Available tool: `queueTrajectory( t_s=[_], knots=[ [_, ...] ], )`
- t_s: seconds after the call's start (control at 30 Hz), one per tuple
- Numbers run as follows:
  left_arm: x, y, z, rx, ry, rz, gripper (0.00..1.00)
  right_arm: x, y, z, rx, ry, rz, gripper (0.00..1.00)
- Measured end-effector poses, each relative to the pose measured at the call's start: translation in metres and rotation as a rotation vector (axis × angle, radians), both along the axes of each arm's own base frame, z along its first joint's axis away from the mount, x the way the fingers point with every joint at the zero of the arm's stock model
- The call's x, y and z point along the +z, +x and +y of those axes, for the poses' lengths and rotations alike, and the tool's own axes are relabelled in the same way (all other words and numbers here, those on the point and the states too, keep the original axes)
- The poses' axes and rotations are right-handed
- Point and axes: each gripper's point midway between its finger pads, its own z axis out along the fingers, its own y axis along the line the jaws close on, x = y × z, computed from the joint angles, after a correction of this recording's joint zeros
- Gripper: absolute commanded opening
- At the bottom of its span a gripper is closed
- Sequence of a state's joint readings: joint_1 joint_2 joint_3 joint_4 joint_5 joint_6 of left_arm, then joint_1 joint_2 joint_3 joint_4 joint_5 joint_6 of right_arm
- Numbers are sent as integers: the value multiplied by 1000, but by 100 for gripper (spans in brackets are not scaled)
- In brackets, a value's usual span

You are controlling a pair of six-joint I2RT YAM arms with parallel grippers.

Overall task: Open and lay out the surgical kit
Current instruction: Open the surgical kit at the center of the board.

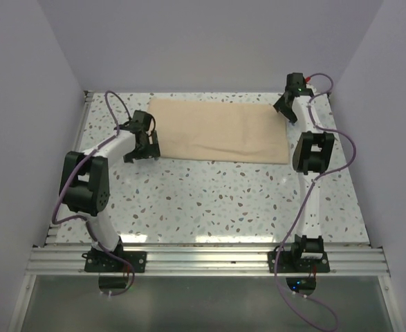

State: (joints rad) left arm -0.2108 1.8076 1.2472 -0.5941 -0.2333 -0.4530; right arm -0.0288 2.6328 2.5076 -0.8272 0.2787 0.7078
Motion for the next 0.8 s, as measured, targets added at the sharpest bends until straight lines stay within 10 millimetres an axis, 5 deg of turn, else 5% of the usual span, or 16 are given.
queueTrajectory(
  t_s=[0.1,0.13,0.27,0.6,0.8],
  knots=[
    [0,-1,1,2,5,2,90,-14,2,-3,-2,-3,11,49],
    [0,-1,1,3,6,2,90,-14,4,-4,-4,-9,2,29],
    [2,-1,1,3,5,-4,90,-17,8,-3,4,0,-7,0],
    [-2,-9,4,9,13,13,90,-16,7,-4,8,-10,-9,0],
    [4,-9,4,12,8,-3,90,-10,-17,-8,-3,-39,42,0]
  ],
)
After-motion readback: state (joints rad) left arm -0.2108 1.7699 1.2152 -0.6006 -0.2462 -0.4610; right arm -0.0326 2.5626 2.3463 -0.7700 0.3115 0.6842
